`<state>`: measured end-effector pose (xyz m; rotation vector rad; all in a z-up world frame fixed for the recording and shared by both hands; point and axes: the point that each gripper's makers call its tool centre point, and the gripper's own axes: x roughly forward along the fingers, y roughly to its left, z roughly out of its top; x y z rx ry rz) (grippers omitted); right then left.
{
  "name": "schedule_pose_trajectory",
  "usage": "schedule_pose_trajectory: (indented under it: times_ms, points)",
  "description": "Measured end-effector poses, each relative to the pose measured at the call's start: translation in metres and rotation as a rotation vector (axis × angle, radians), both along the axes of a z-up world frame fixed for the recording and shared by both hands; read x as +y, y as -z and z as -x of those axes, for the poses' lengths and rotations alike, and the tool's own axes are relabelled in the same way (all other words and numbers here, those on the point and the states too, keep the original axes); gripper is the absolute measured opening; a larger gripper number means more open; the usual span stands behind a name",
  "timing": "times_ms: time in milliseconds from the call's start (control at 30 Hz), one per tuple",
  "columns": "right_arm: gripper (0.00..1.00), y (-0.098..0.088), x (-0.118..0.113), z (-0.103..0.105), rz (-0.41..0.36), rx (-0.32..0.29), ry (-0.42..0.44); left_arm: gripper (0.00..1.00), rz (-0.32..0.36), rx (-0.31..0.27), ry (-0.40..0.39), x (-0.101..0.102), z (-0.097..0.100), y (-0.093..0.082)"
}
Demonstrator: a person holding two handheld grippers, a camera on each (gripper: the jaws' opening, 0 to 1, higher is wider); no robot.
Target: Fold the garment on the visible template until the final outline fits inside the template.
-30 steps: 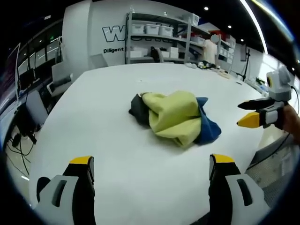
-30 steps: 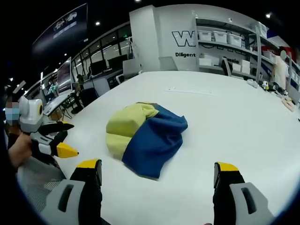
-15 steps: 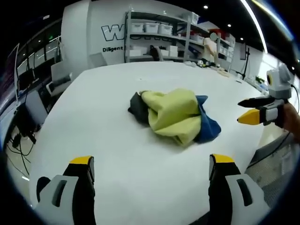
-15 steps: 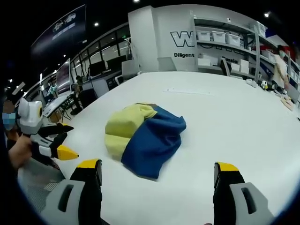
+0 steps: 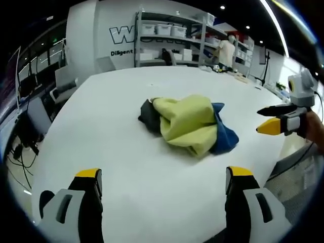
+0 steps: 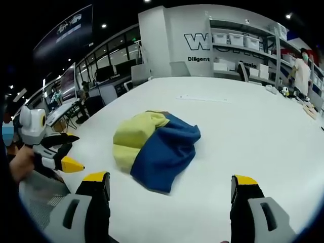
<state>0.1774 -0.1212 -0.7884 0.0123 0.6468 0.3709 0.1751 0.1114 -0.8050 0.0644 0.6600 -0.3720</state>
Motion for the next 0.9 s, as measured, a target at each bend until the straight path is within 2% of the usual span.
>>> schedule_pose_trajectory:
  times_ms: [900]
  points:
    - [0.99, -0.0016, -0.0004, -0.0009, -0.007, -0.007, 0.002, 0.98, -0.001, 0.008, 0.002, 0.0006, -0.0007, 0.0016]
